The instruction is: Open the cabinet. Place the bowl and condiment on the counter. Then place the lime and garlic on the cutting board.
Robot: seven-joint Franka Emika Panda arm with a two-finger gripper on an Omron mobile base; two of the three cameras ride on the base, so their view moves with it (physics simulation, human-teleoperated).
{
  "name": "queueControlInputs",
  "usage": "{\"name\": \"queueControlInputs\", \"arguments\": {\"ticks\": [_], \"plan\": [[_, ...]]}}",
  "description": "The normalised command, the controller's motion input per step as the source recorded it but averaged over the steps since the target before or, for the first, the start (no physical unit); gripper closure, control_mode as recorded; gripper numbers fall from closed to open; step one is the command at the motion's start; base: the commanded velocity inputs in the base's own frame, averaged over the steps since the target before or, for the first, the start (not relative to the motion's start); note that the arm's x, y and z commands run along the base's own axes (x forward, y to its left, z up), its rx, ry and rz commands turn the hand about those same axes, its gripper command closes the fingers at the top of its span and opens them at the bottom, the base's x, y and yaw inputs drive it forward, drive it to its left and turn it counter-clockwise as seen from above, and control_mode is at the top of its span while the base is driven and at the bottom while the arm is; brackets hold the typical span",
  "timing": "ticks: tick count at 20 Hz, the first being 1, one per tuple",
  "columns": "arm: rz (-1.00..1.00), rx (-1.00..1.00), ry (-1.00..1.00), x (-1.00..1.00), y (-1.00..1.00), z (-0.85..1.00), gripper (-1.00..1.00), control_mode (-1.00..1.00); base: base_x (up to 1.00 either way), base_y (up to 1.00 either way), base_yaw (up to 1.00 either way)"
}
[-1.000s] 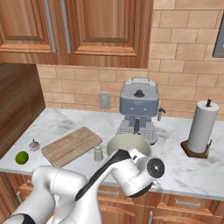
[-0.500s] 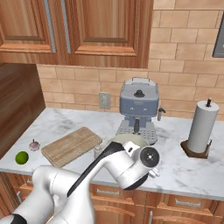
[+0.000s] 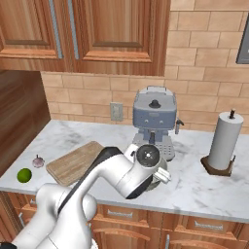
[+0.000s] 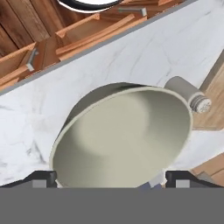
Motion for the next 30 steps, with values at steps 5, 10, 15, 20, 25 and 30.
{"name": "queueControlInputs", "arguments": {"ticks": [5,10,15,20,25,30], "plan": [[0.05,-0.14,0.00,-0.08,0.30,0.53,-1.00,-1.00,0.00,0.00,0.00],[0.02,-0.08,0.01,-0.04,0.29,0.18,-1.00,-1.00,0.00,0.00,0.00],[0.02,-0.01,-0.03,-0.12,0.23,0.10,-1.00,-1.00,0.00,0.00,0.00],[0.06,-0.08,-0.01,-0.07,0.51,0.21,-1.00,-1.00,0.00,0.00,0.00],[0.10,-0.11,0.00,-0.05,0.52,0.21,-1.00,-1.00,0.00,0.00,0.00],[0.12,-0.11,0.00,-0.04,0.61,0.16,-1.00,-1.00,0.00,0.00,0.00]]}}
